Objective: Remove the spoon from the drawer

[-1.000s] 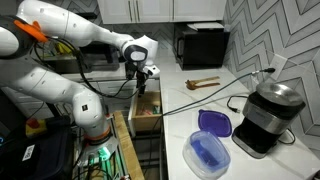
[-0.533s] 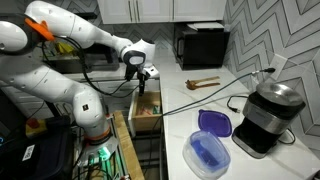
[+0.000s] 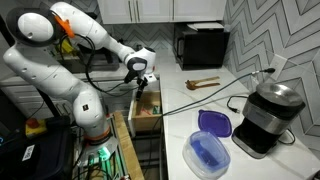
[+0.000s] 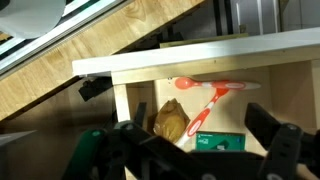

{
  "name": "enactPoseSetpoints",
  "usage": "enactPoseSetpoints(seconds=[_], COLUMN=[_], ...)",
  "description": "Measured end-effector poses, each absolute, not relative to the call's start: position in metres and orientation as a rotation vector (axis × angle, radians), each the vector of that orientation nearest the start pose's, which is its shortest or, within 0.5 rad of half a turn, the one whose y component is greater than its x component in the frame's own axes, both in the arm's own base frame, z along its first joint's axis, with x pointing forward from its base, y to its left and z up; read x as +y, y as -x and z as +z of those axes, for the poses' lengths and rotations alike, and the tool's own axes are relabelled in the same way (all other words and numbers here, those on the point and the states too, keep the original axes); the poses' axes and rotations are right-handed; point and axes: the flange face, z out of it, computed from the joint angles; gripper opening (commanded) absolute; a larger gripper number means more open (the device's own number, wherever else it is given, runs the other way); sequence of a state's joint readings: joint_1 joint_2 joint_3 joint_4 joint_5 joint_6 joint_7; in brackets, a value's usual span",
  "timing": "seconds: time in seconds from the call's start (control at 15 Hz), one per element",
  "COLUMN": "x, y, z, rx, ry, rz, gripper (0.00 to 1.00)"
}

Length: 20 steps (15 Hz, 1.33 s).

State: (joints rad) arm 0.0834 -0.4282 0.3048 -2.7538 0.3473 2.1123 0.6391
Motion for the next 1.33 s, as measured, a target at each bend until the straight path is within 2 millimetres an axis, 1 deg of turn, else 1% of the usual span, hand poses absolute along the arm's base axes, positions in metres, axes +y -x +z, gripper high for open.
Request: enactPoseSetpoints(seconds=[0.13, 0.27, 0.67, 0.87, 1.0, 1.2, 1.33], x=[0.139, 0.139, 0.139, 0.131, 0.128, 0.131, 0.134], y=[-0.321, -0.323, -0.324, -0.328, -0.329, -0.33, -0.332], z=[0.307, 0.3, 0.299, 0.293, 0.285, 0.269, 0.259], rx=[0.78, 0.783, 0.788, 0.844, 0.901, 0.957, 0.979], ry=[2.987, 2.986, 2.98, 2.928, 2.872, 2.796, 2.761], rz=[0.417, 0.433, 0.44, 0.486, 0.543, 0.63, 0.639], gripper=[1.0, 1.0, 1.0, 1.0, 1.0, 1.0, 1.0])
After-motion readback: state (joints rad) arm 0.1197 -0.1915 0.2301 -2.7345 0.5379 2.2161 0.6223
